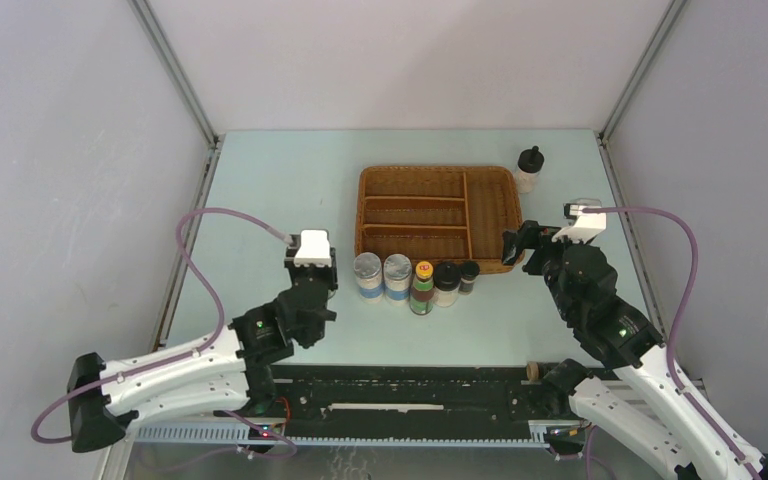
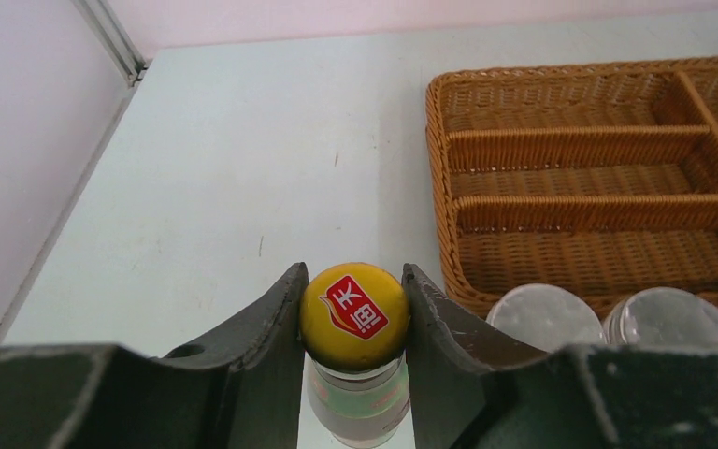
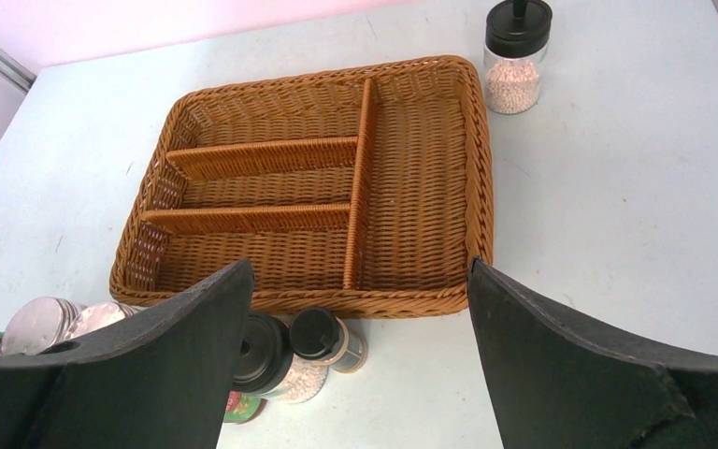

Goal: Organize the condiment bottles
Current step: Pick up the bottle from the center of the board, then place the bottle in the storage box.

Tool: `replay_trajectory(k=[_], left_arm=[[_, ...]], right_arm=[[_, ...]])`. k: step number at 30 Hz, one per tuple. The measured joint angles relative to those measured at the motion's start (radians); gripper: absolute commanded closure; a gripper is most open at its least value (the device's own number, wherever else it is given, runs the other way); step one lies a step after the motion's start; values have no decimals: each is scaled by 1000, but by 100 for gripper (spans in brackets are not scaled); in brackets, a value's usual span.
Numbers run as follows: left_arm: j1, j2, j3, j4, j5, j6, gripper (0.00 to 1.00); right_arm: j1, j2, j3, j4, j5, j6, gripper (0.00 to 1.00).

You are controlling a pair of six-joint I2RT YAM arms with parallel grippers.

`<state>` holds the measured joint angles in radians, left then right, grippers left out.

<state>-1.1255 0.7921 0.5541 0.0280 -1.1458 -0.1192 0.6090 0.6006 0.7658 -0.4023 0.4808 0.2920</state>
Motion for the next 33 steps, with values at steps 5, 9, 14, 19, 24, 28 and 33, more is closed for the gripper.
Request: replay_trajectory(k=[5,9,14,19,24,28,33], left_arm=[[117,12,56,0,80,26,100],[220,60,140,-8,171,50,100],[307,148,233,2,286,73,100],[388,262,288,23,412,76,100],[466,378,342,51,514,77,100],[501,475,411,70,585,82,100],[534,568,507,83,650,94,100]], right_arm=[[0,1,0,3,-2,0,7],[0,7,0,5,-5,0,7],[0,36,0,23,-8,0,7],[0,84,0,48,-9,-4,7],[0,146,0,84,-13,-13,7],[0,188,0,121,-18,-18,8],[0,237,0,172,-24,-18,8]])
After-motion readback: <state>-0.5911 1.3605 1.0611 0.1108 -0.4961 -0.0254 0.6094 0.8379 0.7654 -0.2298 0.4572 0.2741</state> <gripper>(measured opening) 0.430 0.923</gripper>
